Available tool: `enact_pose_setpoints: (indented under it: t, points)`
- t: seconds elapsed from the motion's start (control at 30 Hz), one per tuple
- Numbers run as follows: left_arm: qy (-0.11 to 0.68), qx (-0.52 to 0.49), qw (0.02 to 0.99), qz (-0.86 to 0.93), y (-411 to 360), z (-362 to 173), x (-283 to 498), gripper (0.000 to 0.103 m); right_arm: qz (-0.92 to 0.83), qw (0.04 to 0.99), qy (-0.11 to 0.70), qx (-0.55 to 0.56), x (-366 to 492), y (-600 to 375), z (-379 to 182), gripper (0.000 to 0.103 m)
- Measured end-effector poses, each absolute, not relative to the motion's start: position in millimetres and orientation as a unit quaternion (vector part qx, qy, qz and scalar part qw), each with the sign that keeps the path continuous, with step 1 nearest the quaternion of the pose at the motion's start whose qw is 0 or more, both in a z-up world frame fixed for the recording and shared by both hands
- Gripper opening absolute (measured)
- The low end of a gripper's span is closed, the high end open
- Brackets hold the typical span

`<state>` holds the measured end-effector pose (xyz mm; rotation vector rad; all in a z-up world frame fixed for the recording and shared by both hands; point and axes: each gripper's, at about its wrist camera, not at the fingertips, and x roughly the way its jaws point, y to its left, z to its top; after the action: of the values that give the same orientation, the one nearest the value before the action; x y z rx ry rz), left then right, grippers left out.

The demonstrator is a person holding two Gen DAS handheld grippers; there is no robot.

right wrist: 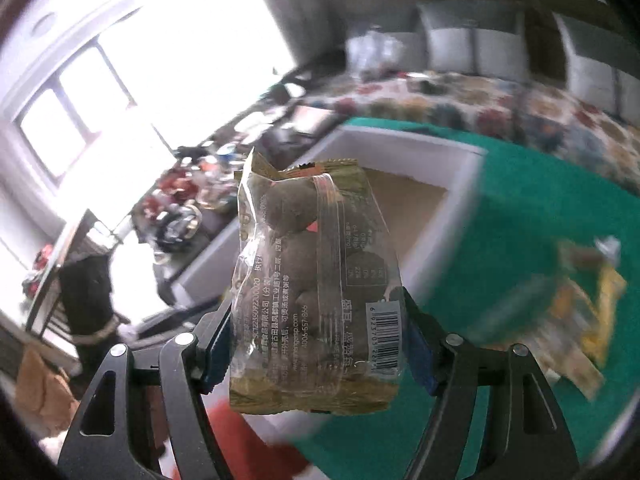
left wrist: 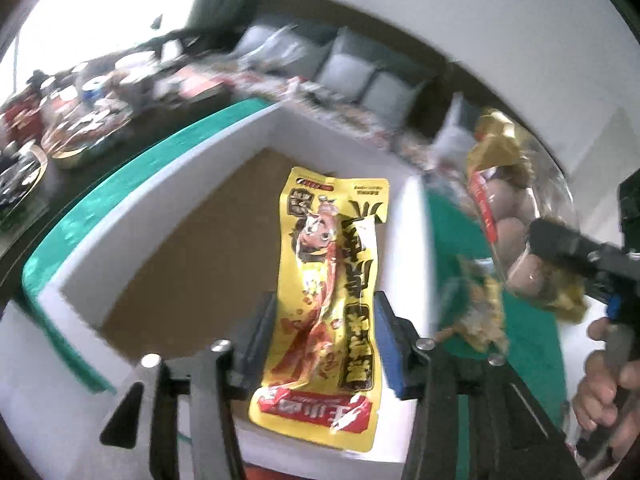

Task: Organize snacks
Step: 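Carry both packets over the white box and open both grippers to drop them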

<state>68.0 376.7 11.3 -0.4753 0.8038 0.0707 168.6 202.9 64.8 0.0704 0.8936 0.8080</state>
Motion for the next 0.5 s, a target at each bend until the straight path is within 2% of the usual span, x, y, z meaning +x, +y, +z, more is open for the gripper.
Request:
enact_pose_setpoints:
  t: [0.07,0.1,0.27,0.43,0.5]
  points:
    - [0.399,-0.227,0.886,0.066,387.7,-1.2,68.9,0.072,0.375,0.816,0.438,0.039,180.0,227.0,49.7,0.081]
    - [0.404,-0.226,0.882,0.082,392.3,-5.9,67.4,0.076,0.364,0.818,0.443,0.037,177.9,230.3,46.1,0.081]
    - [0.391,-0.238,0.886,0.071,378.8,-10.5,42.7,0.080,0.326,0.840,0.431,0.046,163.4,190.2,24.7,0.082]
    - [0.379,-0.211,0.901,-0.020,313.1,10.8,48.0,0.082,0.226,0.888,0.400,-0.026,142.3,88.5,-18.3,0.082]
    - [0.380,-0.182,0.904,-0.066,267.6,17.8,53.9,0.089,0.164,0.898,0.404,-0.055,133.1,32.0,-47.5,0.082]
